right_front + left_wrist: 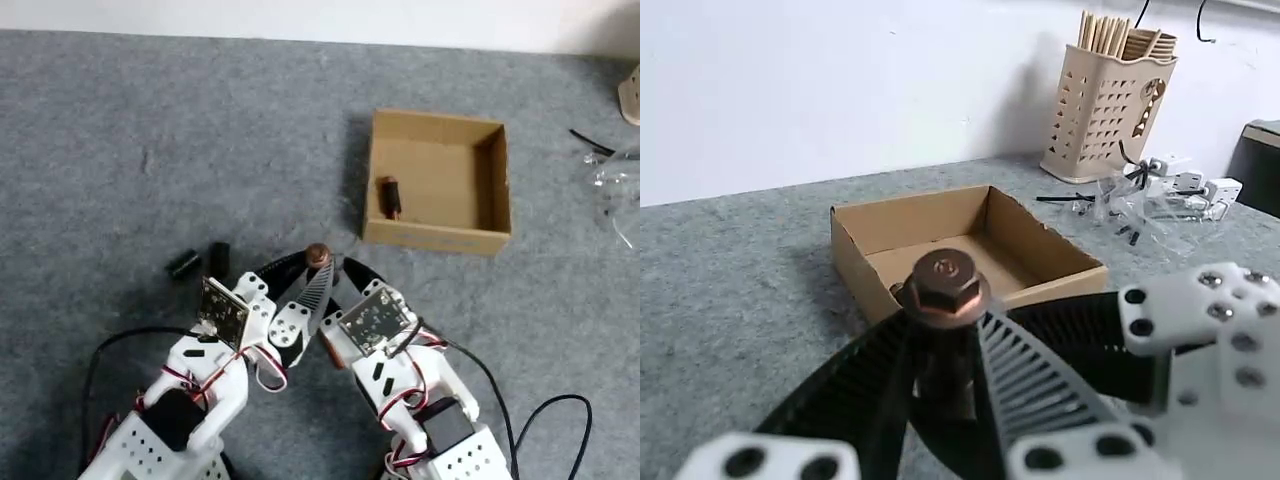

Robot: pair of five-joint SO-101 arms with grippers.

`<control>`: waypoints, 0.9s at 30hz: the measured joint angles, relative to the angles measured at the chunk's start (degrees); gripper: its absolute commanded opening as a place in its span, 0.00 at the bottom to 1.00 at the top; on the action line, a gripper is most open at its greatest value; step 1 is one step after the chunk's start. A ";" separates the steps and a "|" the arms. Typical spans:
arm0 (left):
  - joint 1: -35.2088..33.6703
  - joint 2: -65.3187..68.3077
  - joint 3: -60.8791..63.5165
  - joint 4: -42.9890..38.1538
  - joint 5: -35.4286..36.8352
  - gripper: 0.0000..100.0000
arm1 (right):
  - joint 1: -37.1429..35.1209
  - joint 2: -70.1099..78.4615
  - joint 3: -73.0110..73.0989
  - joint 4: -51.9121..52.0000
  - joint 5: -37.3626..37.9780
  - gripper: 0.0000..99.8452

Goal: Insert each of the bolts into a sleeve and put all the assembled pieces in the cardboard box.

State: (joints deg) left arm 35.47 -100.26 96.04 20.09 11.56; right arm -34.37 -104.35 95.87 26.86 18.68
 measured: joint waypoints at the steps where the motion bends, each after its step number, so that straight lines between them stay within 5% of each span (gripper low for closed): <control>1: 0.00 0.00 0.00 0.26 0.00 0.01 | 0.00 0.00 0.00 0.00 0.00 0.00; 12: -3.16 0.62 0.00 1.23 0.00 0.02 | 0.97 0.00 0.00 0.00 0.00 0.00; 21: -4.48 0.09 0.00 5.36 5.71 0.41 | 3.34 0.00 0.00 0.00 0.00 0.00; 27: -7.03 0.62 0.18 7.21 12.92 0.45 | 3.78 -0.09 0.00 -0.09 0.00 0.00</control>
State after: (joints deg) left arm 28.44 -99.65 96.22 27.30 24.48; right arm -30.59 -104.44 95.87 26.77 18.68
